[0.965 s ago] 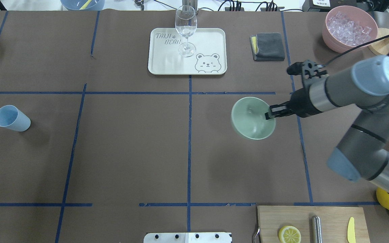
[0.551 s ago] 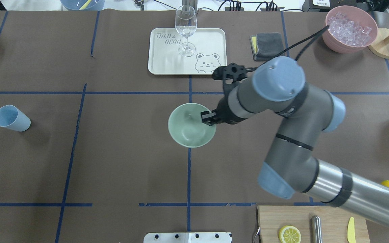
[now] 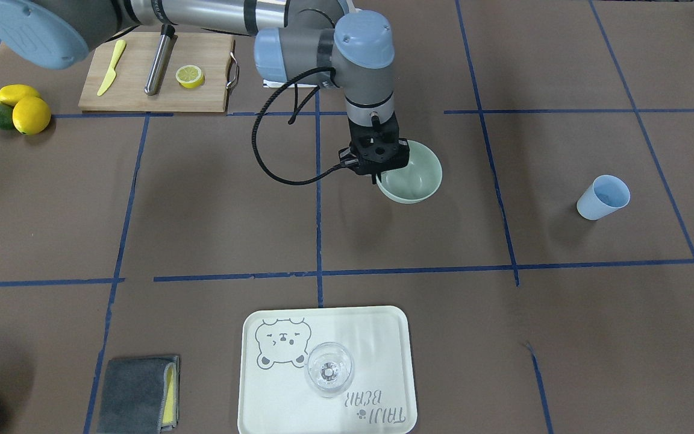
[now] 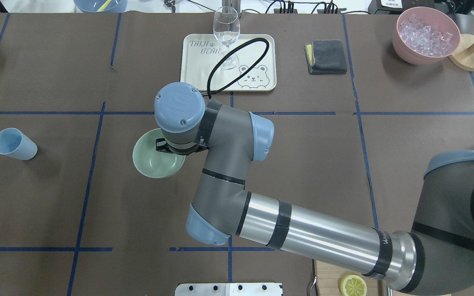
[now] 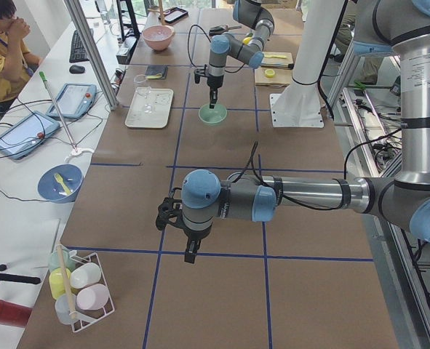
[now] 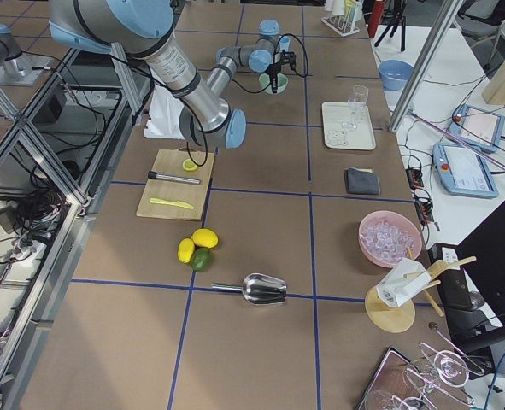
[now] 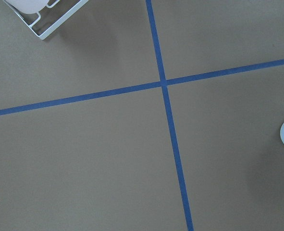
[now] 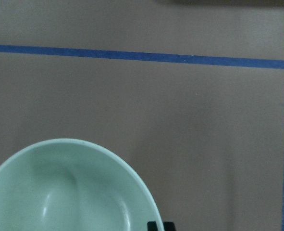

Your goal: Pour ice into bowl

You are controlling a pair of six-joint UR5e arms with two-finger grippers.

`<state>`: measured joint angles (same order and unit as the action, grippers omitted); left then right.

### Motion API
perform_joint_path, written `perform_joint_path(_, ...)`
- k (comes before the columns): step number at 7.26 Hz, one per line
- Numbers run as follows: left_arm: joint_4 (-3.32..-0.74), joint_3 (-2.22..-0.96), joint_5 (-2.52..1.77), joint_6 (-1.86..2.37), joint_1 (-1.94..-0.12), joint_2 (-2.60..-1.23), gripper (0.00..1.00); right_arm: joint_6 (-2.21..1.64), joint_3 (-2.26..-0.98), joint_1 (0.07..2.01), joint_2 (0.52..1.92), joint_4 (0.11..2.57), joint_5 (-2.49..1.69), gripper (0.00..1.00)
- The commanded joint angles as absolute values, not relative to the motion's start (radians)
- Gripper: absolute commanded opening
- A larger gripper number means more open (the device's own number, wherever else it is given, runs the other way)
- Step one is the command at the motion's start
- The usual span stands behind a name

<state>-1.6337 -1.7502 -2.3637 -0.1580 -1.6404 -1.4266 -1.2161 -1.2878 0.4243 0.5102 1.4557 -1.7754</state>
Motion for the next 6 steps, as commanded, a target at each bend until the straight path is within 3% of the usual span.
perform_joint_path(1, -1.634, -1.75, -2.364, -0.158, -1.64, -1.427, 1.0, -1.268, -1.198, 0.399, 0.479, 1.414, -1.764, 0.0)
perform_joint_path(3, -1.634, -1.75, -2.364, -0.158, -1.64, -1.427, 1.0, -1.307, -1.131, 0.393, 0.479, 1.302, -1.743, 0.0)
perform_joint_path(4, -1.634, -1.75, -2.364, -0.158, -1.64, -1.427, 1.0, -1.318, -1.124, 0.393, 0.479, 1.264, -1.741, 0.27)
perform_joint_path(5, -1.634, -1.75, -2.364, -0.158, -1.64, -1.427, 1.0, -1.34, -1.126, 0.391, 0.482, 1.24, -1.72, 0.99)
perform_joint_path(6, -1.634, -1.75, -2.364, -0.158, -1.64, -1.427, 1.0, -1.341, -1.13, 0.391, 0.482, 1.239, -1.701, 1.0)
